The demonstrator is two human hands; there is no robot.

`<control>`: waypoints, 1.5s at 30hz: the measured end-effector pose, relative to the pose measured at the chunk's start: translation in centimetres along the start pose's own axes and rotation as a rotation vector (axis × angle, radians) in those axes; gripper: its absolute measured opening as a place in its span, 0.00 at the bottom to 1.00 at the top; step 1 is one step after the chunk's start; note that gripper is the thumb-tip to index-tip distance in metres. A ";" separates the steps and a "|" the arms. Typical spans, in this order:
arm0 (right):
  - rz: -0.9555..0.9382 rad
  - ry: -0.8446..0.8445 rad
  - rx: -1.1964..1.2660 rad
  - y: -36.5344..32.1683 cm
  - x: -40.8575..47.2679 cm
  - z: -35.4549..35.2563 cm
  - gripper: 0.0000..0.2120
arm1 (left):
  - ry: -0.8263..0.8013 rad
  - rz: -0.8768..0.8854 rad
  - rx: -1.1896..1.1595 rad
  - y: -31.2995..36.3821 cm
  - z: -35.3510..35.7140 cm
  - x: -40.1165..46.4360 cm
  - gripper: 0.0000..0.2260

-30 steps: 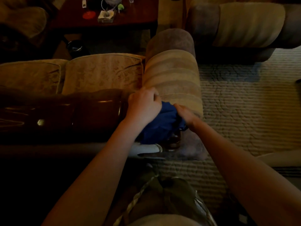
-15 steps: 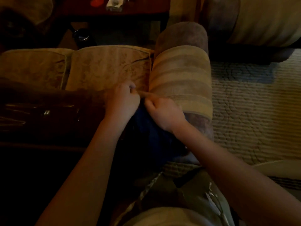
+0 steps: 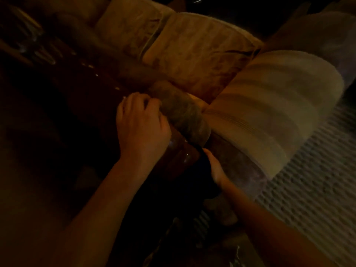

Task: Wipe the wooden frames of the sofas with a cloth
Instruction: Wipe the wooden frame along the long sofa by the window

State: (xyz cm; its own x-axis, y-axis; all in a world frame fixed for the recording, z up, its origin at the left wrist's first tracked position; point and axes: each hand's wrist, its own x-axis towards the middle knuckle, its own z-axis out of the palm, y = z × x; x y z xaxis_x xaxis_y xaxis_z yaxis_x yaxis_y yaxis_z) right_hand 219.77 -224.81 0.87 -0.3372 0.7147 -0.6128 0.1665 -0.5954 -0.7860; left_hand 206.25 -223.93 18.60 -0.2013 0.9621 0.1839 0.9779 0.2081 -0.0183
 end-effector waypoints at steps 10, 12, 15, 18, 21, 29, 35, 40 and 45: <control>-0.001 -0.085 0.177 0.5 0.3 -0.4 0.14 | 0.103 -0.110 0.220 2.2 1.5 -1.2 0.16; -0.066 -0.063 0.258 -1.6 -1.6 0.5 0.16 | 0.084 -0.125 0.196 2.5 1.3 -1.1 0.17; -0.220 -0.078 0.118 -6.1 -4.4 1.5 0.19 | 0.181 -0.138 -0.102 2.2 0.9 -1.0 0.16; -0.373 -0.125 -0.010 -10.2 -6.5 2.5 0.21 | 0.315 -0.313 -0.649 1.4 -0.9 -1.0 0.12; -0.671 -0.106 -0.222 -13.6 -7.5 4.5 0.20 | 0.387 -0.451 -0.735 -0.4 -2.5 -0.7 0.13; -1.091 -0.167 -0.982 -19.8 -2.0 8.8 0.19 | 0.524 -1.107 -1.132 -7.2 -2.4 2.2 0.16; -0.948 -0.459 -0.848 -20.8 -1.3 7.3 0.21 | 0.581 -1.197 -0.974 -4.8 -2.4 2.9 0.18; -1.220 -0.557 -0.891 -19.6 -1.1 6.2 0.19 | 0.634 -1.262 -0.851 -4.1 -2.5 3.0 0.17; -1.319 -0.584 -0.887 -21.2 1.1 7.7 0.21 | 0.556 -1.425 -0.706 -3.9 -2.4 3.7 0.16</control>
State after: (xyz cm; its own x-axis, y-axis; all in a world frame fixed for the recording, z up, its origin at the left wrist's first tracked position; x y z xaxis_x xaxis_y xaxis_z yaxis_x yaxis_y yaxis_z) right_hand 208.76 -214.24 17.50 -0.8991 0.1784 0.3997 -0.1247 0.7709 -0.6246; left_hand 201.85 -221.60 21.69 -0.9927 -0.1161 -0.0322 -0.0897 0.5336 0.8410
